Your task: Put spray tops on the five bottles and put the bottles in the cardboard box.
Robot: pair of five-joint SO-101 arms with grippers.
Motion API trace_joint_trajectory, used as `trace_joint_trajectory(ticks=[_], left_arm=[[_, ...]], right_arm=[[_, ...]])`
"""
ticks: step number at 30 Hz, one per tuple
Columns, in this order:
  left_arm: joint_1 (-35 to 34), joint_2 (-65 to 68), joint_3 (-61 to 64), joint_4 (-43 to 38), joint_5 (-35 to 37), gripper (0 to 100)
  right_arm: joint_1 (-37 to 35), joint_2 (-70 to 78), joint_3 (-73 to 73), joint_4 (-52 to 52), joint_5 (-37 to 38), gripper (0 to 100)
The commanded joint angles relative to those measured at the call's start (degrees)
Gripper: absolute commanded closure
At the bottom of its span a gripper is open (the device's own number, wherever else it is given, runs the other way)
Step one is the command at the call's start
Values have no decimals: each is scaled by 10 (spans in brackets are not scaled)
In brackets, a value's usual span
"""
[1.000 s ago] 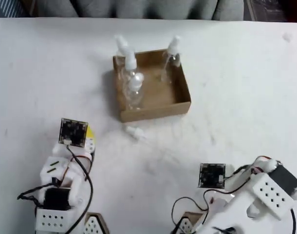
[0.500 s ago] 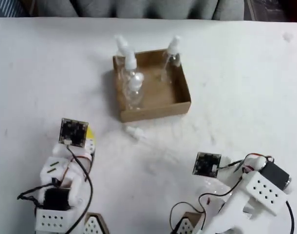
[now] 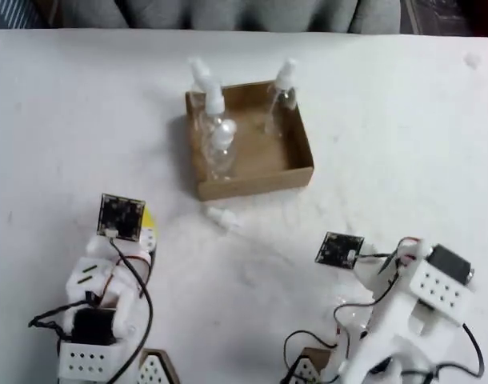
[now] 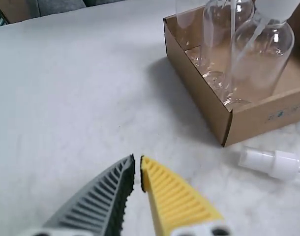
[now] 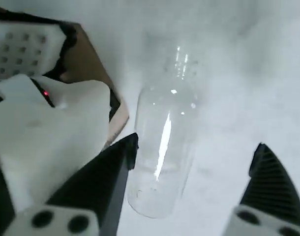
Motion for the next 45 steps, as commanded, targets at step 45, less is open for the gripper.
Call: trace_joint_trajectory(ticks=[45], left_arm=[[0, -13, -1, 4, -6, 976]], right_arm=[[95, 173, -20, -482, -120, 983]])
